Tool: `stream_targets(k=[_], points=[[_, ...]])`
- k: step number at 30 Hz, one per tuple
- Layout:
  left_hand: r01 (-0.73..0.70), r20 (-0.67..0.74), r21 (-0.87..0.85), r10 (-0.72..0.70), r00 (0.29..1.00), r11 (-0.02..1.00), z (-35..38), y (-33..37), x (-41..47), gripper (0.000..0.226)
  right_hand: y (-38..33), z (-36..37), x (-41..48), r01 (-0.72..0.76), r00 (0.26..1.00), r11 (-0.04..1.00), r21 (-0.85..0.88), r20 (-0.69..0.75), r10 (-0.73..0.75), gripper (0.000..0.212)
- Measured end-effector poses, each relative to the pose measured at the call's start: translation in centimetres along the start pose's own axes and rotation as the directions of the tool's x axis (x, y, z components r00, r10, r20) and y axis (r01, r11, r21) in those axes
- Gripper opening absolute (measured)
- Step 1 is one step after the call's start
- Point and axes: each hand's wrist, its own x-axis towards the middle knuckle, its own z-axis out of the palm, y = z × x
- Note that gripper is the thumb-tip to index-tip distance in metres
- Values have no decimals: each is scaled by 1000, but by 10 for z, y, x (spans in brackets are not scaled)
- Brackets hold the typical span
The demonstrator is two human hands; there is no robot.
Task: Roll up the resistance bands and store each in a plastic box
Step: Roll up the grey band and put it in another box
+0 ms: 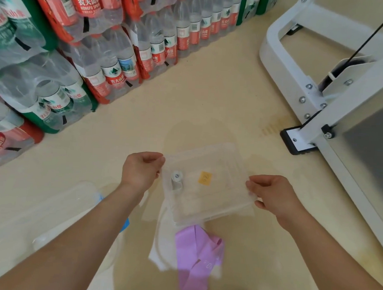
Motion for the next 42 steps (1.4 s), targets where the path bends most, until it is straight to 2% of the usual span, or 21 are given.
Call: stream_targets(k=[5, 9, 13, 16, 20, 23, 25, 28, 31, 36, 38, 42], points=[[100, 46, -88, -96, 994, 991, -5, 0, 5, 11, -4, -4, -2, -36, 998, 999, -6, 49, 36, 12], [111, 16, -68, -110, 994, 991, -2, 3, 9, 10, -4, -5, 1, -23, 999, 1000, -19, 47, 24, 6], [97, -19, -45, -98, 995, 994, -1, 7, 9, 10, 0, -2, 7, 2, 1000, 995, -100, -7, -3, 16], [119, 62, -94, -113, 992, 989, -8, 5, -4, 30, 0, -4, 8, -55, 997, 996, -68, 43, 58, 14], [162, 173, 25, -164, 971, 987, -16, -11, -43, 46, -5, -10, 10, -154, 966, 983, -100, 192, 171, 21], [177, 249, 147, -209, 946, 973, -16, -29, -73, 48, -21, -4, 25, -154, 982, 986, -66, 100, 160, 34], [177, 265, 201, -227, 937, 963, -14, -37, -84, 42, -36, 6, 36, -124, 991, 991, -51, 42, 126, 38], [198, 304, 166, -241, 922, 966, -12, -39, -90, 28, -52, 27, 47, -53, 998, 997, -48, 22, 54, 31], [190, 301, 148, -227, 926, 971, -9, -38, -89, 24, -59, 37, 51, -15, 1000, 1000, -1, -9, 15, 24], [126, 218, 206, -171, 961, 970, -3, -38, -87, 18, -62, 35, 58, -125, 991, 991, 41, -34, 127, 27], [121, 217, 208, -166, 962, 971, -2, -38, -86, 19, -65, 34, 59, -160, 986, 985, 61, -46, 163, 29], [129, 257, 278, -203, 945, 952, -7, -37, -79, 23, -69, 34, 57, -182, 983, 983, 35, -19, 183, 17]])
